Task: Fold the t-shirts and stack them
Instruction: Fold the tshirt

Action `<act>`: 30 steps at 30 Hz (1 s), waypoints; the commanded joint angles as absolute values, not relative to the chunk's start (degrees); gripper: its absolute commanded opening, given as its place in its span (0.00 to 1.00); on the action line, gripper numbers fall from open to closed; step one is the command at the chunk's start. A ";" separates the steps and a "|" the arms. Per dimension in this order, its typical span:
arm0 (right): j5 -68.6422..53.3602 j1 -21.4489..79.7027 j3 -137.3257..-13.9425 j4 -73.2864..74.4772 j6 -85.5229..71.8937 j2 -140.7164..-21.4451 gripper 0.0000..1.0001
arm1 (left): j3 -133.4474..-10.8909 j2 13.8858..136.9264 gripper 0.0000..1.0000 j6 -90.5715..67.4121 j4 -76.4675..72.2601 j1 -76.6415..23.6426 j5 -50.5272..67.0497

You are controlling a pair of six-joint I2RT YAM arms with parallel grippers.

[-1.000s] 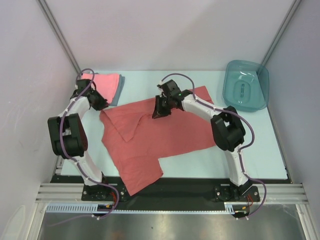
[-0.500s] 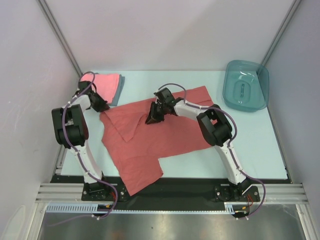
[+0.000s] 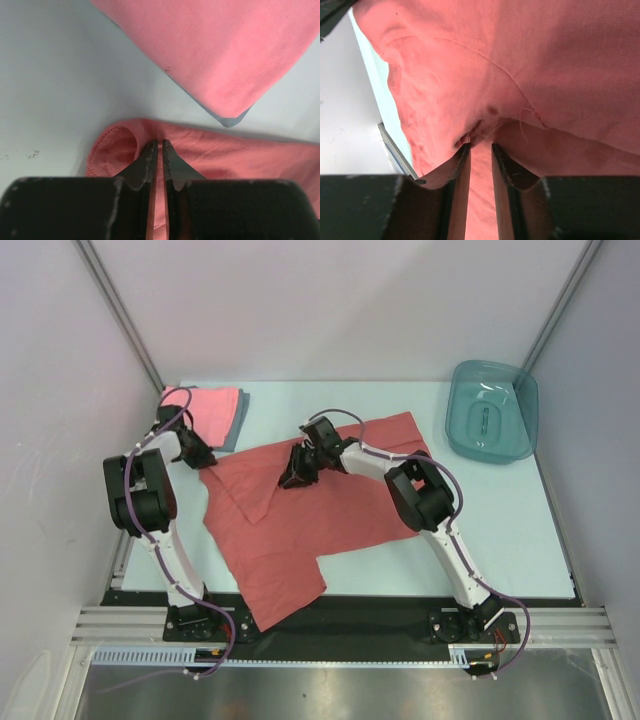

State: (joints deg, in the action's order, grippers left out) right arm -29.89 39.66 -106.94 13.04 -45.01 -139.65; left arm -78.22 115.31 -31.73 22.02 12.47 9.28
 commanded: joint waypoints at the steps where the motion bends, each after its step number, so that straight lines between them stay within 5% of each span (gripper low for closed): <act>1: -31.29 40.08 -109.60 10.46 -46.67 -140.62 0.30 | -77.70 113.47 0.12 -29.62 22.41 12.83 8.26; 14: -28.48 41.40 -111.45 12.48 -47.20 -141.77 0.32 | -77.17 113.03 0.11 -29.53 22.15 12.92 8.44; 19: -26.81 41.57 -111.27 13.44 -46.94 -141.77 0.26 | -76.82 113.03 0.10 -29.44 21.97 12.92 8.53; 23: -25.84 41.40 -111.53 14.24 -46.06 -141.15 0.01 | -76.90 113.11 0.10 -29.36 21.88 12.83 8.61; 30: -24.44 41.04 -114.08 24.33 -40.88 -136.94 0.00 | -77.17 113.20 0.09 -29.09 21.80 12.92 8.53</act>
